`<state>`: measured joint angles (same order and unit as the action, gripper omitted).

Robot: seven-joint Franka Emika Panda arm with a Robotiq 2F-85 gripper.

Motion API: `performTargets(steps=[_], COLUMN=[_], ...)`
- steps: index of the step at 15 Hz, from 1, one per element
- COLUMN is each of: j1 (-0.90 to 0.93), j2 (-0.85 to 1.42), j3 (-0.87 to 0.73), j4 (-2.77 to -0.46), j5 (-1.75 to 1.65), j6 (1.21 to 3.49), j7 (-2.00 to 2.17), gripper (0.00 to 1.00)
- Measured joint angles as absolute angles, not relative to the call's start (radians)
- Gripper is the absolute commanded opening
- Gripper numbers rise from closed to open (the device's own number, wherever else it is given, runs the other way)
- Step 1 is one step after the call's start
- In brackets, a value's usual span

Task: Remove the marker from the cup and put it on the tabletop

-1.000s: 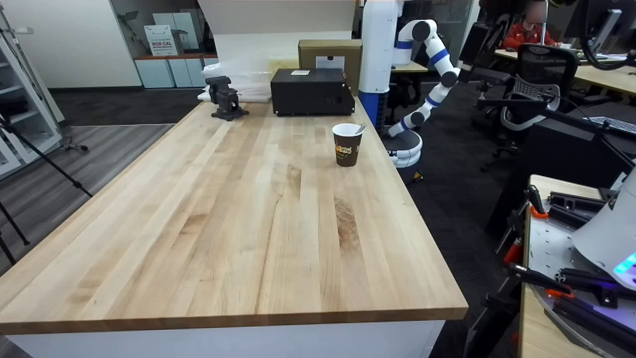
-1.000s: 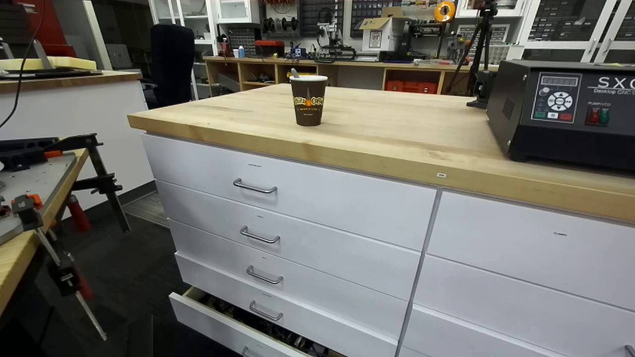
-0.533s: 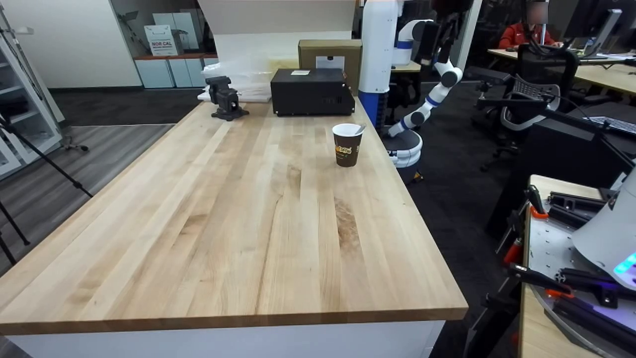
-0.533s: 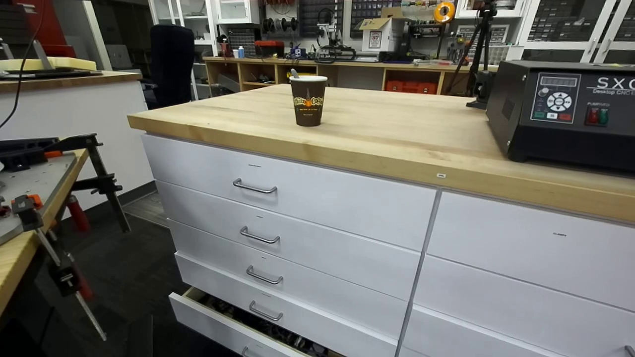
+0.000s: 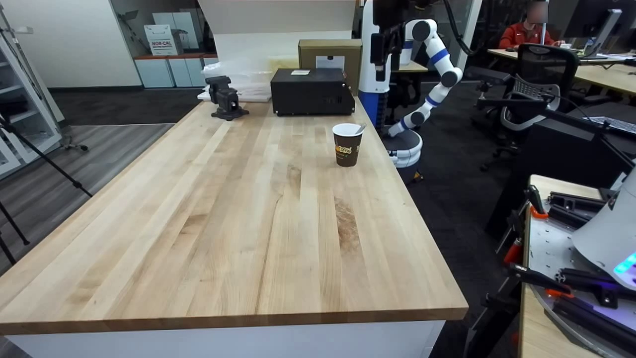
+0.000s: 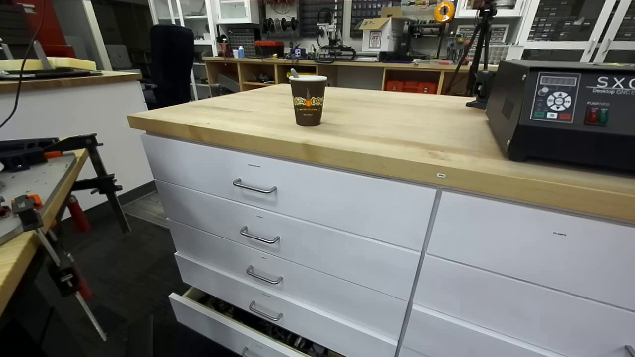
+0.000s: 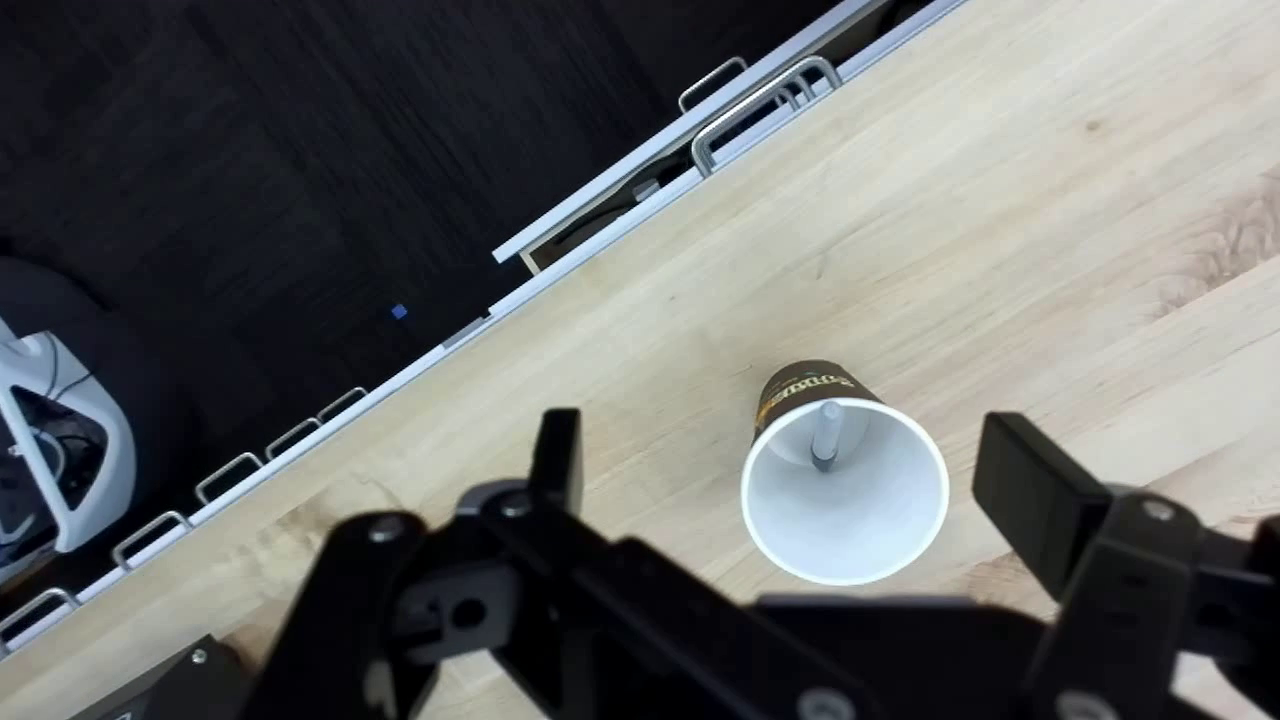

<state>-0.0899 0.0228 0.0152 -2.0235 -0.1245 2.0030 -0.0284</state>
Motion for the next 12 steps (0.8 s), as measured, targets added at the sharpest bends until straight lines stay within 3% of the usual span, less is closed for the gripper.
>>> performTargets(steps=[6, 12], j1=[-0.087, -0.074], j2=[0.187, 0.206], j3=[0.013, 0.017], j4=[-1.771, -1.727], j5=[-0.092, -0.069], j6=[1.804, 1.807], j7=[-0.114, -0.126], gripper=[1.00, 1.00])
